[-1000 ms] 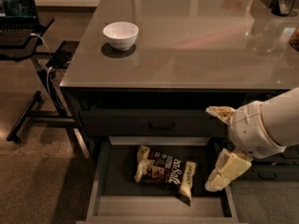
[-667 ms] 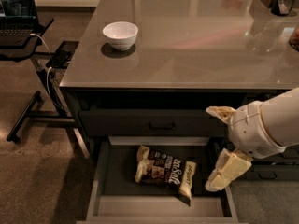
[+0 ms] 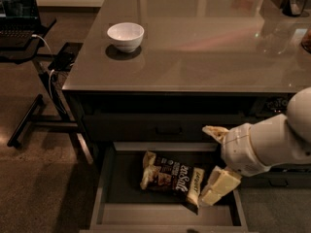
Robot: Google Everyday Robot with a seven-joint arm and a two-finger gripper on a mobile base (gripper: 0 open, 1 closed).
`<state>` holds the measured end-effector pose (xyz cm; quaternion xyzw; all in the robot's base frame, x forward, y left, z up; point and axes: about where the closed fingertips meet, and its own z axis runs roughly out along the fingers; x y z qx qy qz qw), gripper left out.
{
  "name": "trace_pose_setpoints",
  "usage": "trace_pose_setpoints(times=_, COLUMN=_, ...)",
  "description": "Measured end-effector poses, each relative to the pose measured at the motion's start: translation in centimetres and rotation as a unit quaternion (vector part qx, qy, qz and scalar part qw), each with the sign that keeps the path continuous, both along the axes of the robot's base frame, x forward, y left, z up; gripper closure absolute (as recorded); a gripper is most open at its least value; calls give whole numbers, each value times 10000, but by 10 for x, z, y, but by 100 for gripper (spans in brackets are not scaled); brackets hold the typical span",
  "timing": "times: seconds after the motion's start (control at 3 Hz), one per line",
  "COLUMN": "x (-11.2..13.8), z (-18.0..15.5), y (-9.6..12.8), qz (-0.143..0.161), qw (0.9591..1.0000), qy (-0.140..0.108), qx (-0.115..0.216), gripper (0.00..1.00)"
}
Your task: Pick brown chip bag from middle drawer and place on counter
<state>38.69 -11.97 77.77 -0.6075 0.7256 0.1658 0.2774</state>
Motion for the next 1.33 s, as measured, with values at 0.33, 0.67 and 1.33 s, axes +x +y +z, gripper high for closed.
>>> trace_pose_setpoints(times=0.33, x=10, z=-59, y=9, qz=-201, qw=9991, qy=37, qx=359, gripper=0)
trace_pose_setpoints(times=0.67, x=26, z=-107, y=8, qz=-488, qw=9973, qy=-99, qx=544, gripper=0)
trace_pose_setpoints(times=1.33, x=51, z=-147, y=4, qz=-853, qw=9948, qy=-216, qx=522, gripper=0)
